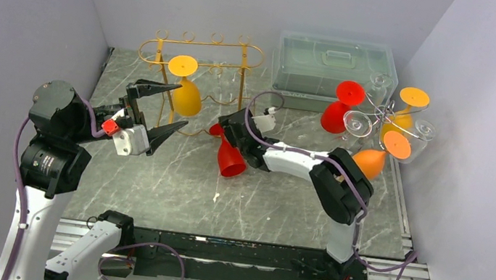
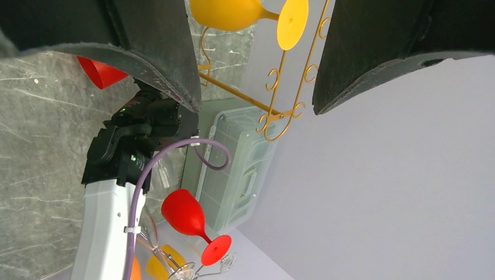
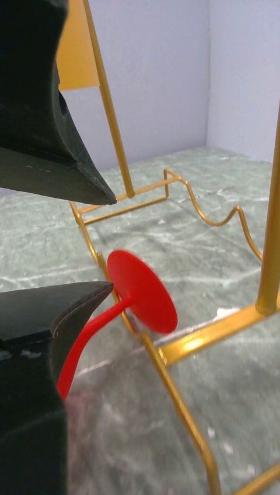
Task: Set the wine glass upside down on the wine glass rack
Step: Pick up the wine glass at the center of the board.
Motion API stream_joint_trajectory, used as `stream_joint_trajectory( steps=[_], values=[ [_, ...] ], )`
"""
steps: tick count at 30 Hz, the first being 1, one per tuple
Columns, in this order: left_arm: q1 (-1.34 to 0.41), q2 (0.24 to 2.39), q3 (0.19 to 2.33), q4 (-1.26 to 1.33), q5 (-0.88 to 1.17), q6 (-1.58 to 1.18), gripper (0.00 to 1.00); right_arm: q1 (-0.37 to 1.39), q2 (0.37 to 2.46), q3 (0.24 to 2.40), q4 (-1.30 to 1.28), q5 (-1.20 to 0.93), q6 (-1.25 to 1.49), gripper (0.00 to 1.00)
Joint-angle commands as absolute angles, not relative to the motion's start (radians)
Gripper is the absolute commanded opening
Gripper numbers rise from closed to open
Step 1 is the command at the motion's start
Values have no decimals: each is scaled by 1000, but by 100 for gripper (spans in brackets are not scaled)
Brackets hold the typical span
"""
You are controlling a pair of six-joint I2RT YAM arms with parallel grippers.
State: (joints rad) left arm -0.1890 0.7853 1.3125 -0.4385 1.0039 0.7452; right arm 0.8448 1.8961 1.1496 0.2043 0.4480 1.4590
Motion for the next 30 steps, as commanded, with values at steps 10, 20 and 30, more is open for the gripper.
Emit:
stream_joint_trajectory(
  steps=[10, 20, 30],
  values=[
    [-189, 784, 1313, -431, 1011, 755, 75, 836, 1972, 1285, 133, 442, 1441, 55],
    [-189, 784, 1313, -431, 1011, 755, 75, 802, 2042, 1425, -24, 380, 1440, 55],
    [-189, 784, 1313, -431, 1011, 755, 75, 789, 2079, 1436, -40, 326, 1474, 53]
  ],
)
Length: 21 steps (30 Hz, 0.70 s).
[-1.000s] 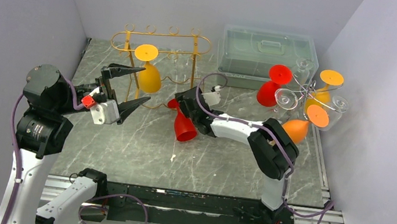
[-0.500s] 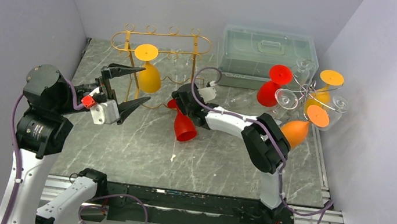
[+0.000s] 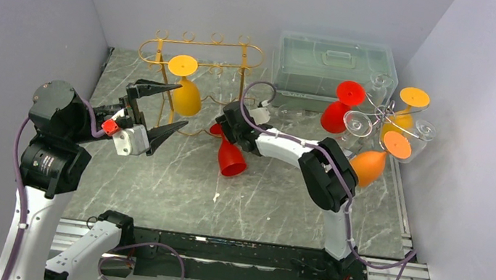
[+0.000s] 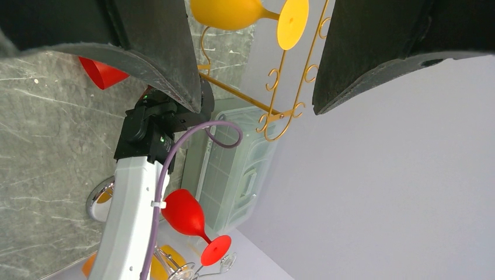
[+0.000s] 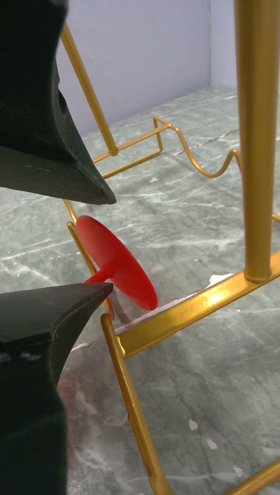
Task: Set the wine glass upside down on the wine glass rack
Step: Pick up the wine glass at the center of the board.
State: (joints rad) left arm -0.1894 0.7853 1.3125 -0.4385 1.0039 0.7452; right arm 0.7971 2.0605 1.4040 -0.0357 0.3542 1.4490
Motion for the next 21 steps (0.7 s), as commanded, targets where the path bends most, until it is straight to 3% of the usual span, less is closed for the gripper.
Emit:
stream_joint_trajectory(
  steps=[1, 7, 17, 21],
  values=[
    [-189, 784, 1313, -431, 1011, 755, 75, 788, 2081, 1436, -38, 324, 1475, 52],
    [-189, 784, 1313, -431, 1011, 755, 75, 785, 2077, 1412, -8, 319, 1486, 41],
    [-189, 784, 1313, -431, 1011, 755, 75, 785, 1993, 1314, 119, 292, 1508, 9],
    [-189, 784, 1313, -431, 1011, 755, 75, 788, 1924, 1261, 175, 260, 1519, 2]
  ],
)
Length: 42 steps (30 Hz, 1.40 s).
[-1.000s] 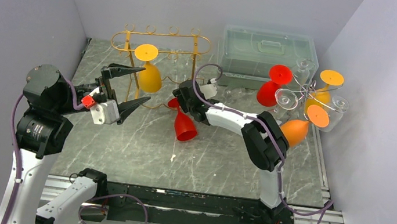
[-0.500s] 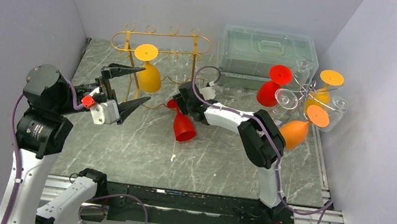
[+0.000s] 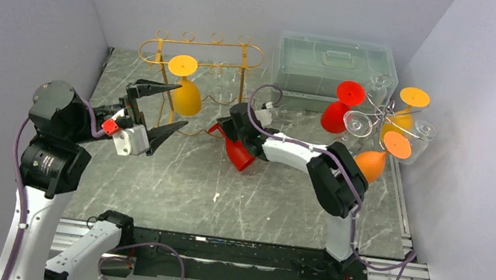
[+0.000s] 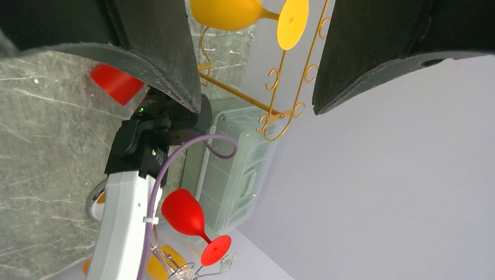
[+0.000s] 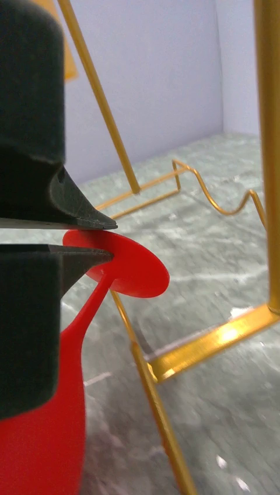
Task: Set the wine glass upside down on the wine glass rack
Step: Pick up the wine glass at the center of the board, then turn the wine glass upside down at the wine rack.
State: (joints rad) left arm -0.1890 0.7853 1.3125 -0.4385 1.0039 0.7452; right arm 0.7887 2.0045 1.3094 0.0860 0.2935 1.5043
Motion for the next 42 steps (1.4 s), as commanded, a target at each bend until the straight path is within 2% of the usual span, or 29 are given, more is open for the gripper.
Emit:
stream_joint_trajectory(
  steps=[1, 2, 3, 4, 5, 14, 23, 27, 31, 34, 42],
  values=[
    [-189, 784, 1313, -431, 1011, 755, 75, 791, 1906, 1249, 184, 250, 1519, 0],
    [-189, 784, 1313, -431, 1011, 755, 75, 795, 1887, 1236, 192, 242, 1518, 0],
    [-189, 784, 1313, -431, 1011, 755, 75, 749, 1751, 1225, 194, 235, 1517, 0],
    [-189, 784, 1313, -431, 1011, 755, 75, 797, 1831, 1204, 197, 227, 1514, 0],
    [-189, 784, 1313, -431, 1011, 755, 75, 807, 1819, 1193, 198, 219, 1511, 0],
    [-189, 784, 1313, -431, 1011, 755, 75, 856, 1565, 1038, 122, 120, 1395, 0],
    [-189, 784, 1313, -431, 1011, 755, 75, 889, 1345, 1061, -117, 5, 1143, 0],
    [-189, 784, 1313, -431, 1011, 755, 75, 894, 1282, 1088, -147, -80, 1057, 0],
    [-189, 784, 1313, -431, 1011, 755, 75, 894, 1270, 1198, -240, -166, 978, 0],
    [-189, 784, 1313, -431, 1011, 755, 75, 894, 1281, 1367, -347, -211, 903, 0],
    [-189, 784, 1313, -431, 1011, 755, 75, 885, 1456, 1978, -695, -351, 709, 0]
  ],
)
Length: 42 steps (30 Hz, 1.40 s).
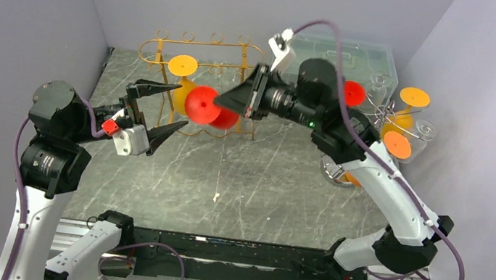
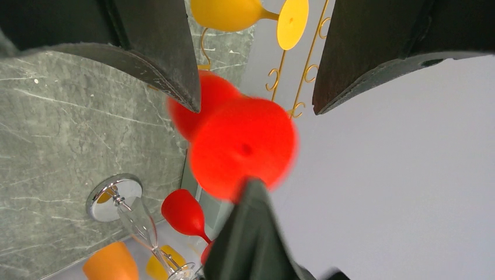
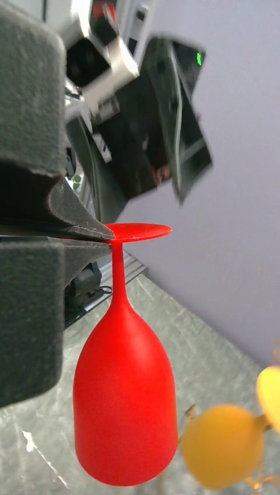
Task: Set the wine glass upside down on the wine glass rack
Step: Turn the wine glass upside down at the wine rack.
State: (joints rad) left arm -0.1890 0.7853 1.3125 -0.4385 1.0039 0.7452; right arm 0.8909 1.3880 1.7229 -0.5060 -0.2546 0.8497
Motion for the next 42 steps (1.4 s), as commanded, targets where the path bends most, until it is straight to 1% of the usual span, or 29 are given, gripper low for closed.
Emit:
stream_joint_trajectory(
  steps=[1, 4, 6, 9, 11, 13, 15, 17, 20, 22, 25, 35, 42],
  values=[
    [-189, 784, 1313, -431, 1011, 755, 75, 878, 1482, 2059, -728, -362, 695, 0],
    [-189, 784, 1313, -431, 1011, 755, 75, 845, 1551, 2261, -801, -376, 667, 0],
    [-189, 784, 1313, -431, 1011, 755, 75, 810, 1575, 2326, -785, -397, 670, 0],
    [-189, 784, 1313, -431, 1011, 755, 75, 730, 1580, 2295, -660, -454, 700, 0],
    [-189, 784, 1313, -431, 1011, 755, 75, 670, 1594, 2232, -542, -512, 741, 0],
    [-189, 784, 1313, -431, 1011, 755, 75, 628, 1626, 2217, -421, -565, 753, 0],
    [-189, 784, 1313, -431, 1011, 755, 75, 609, 1669, 2241, -315, -582, 744, 0],
    [-189, 784, 1313, -431, 1011, 755, 75, 594, 1728, 2312, -262, -587, 713, 0],
    [-189, 784, 1313, -431, 1011, 755, 75, 547, 1843, 2394, -147, -652, 768, 0],
    [-189, 784, 1313, -431, 1011, 755, 75, 514, 1907, 2413, -76, -684, 813, 0],
    [-189, 784, 1313, -431, 1011, 755, 75, 482, 1973, 2381, 76, -721, 876, 0],
    [-189, 784, 1313, -431, 1011, 755, 75, 434, 2123, 2401, 272, -768, 961, 0],
    [-189, 784, 1313, -431, 1011, 755, 75, 431, 2204, 2405, 276, -788, 989, 0]
  ],
)
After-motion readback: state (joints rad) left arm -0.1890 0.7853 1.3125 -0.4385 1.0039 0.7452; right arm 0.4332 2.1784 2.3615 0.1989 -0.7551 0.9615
